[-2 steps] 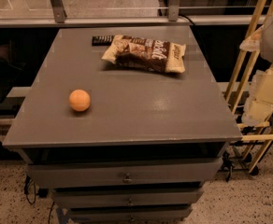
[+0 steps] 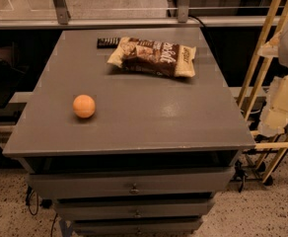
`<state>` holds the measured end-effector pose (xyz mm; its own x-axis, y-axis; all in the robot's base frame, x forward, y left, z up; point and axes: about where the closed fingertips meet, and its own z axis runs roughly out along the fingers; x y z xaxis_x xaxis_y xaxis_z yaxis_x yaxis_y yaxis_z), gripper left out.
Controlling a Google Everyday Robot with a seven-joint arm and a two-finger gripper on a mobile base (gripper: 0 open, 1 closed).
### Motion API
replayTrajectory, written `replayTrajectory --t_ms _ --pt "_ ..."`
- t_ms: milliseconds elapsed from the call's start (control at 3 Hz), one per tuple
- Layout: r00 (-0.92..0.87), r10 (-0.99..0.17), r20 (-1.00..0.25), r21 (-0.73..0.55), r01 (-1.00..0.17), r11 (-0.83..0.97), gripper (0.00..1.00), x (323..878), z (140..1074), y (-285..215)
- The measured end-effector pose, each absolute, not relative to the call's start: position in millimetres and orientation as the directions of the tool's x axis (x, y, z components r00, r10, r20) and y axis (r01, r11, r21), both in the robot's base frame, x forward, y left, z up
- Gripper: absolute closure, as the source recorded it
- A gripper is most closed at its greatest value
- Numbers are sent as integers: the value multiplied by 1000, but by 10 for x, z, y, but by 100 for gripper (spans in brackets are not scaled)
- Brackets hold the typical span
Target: Move orange near brown chip bag
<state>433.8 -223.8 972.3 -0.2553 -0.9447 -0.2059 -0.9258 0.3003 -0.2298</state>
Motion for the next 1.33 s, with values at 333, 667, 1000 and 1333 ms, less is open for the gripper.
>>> replayTrajectory --t_ms 333,667,1000,1333 --pt "-258 -919 -298 -209 -922 327 0 4297 9583 -2162" --pt "-194 -849 -491 -193 -926 323 0 4348 9604 -1611" --pt "-150 -724 -673 -154 -929 336 0 4450 9777 -933" --pt "-134 -646 -751 -124 -933 338 0 4429 9990 -649"
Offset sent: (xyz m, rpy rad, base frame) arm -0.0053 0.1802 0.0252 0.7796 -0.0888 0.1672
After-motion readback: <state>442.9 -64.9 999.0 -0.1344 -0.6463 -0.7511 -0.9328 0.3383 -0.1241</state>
